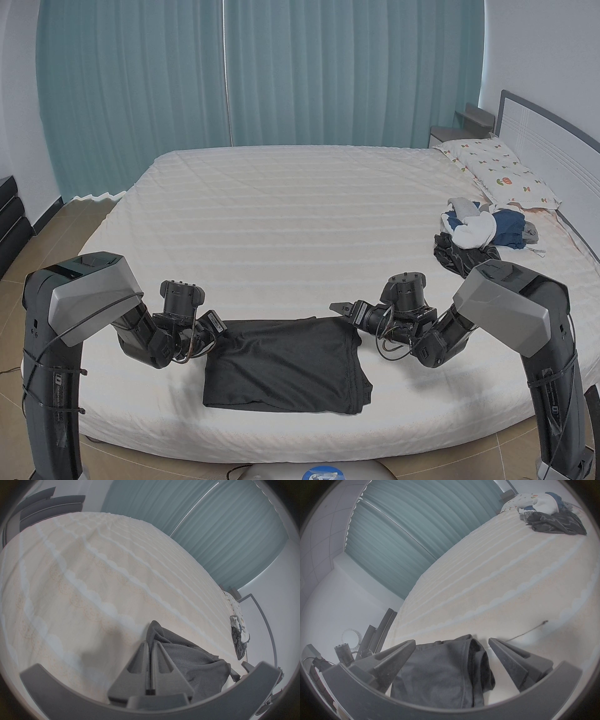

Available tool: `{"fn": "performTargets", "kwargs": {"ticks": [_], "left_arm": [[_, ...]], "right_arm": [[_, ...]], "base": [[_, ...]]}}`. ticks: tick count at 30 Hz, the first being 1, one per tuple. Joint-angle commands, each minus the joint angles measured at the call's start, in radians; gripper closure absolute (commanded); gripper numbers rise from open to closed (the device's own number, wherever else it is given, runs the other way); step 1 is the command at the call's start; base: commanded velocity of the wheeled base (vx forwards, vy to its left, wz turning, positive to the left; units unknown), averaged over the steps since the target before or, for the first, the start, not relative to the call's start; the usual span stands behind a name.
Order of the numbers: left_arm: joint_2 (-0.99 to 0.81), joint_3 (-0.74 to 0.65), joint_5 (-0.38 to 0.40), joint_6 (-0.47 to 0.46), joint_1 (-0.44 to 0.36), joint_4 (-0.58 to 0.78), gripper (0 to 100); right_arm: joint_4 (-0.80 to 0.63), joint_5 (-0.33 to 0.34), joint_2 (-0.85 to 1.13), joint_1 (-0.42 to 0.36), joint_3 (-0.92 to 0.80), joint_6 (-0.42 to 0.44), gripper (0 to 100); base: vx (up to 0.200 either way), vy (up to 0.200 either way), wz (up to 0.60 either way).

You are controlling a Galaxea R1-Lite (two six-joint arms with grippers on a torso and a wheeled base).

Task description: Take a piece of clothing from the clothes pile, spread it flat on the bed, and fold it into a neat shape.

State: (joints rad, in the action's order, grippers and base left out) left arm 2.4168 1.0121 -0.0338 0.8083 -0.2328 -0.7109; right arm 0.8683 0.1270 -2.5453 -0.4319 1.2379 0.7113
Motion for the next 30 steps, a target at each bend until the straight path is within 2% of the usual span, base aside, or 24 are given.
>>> {"fn": "performTargets", "kwargs": {"ticks": [1,5,6,10,29,30], "left_arm": [[-0.001,-0.003,0.000,0.000,0.000,-0.001,100],[0.001,-0.003,0.000,0.000,0.000,-0.001,100],[0.001,-0.003,0.000,0.000,0.000,-0.001,100],[0.001,-0.003,-0.001,0.000,0.000,-0.001,100],[0.005,0.000,-0.003,-0.001,-0.003,-0.001,100],[0.004,0.000,-0.003,-0.001,-0.003,-0.001,0]], "right_arm": [[-0.022,-0.010,-0.085,-0.013,0.089,-0.010,0],[-0.022,-0.012,-0.101,-0.014,0.103,-0.012,0],[-0.022,-0.014,-0.101,-0.014,0.103,-0.012,100],[-0.020,-0.043,-0.104,-0.008,0.124,-0.018,100],[-0.026,-0.089,-0.141,0.018,0.203,-0.018,100],[-0.028,-0.089,-0.141,0.018,0.203,-0.018,100]], "base": [[0.000,0.000,0.00],[0.000,0.000,0.00],[0.000,0.000,0.00],[0.000,0.000,0.00],[0.000,0.000,0.00],[0.000,0.000,0.00]]}}
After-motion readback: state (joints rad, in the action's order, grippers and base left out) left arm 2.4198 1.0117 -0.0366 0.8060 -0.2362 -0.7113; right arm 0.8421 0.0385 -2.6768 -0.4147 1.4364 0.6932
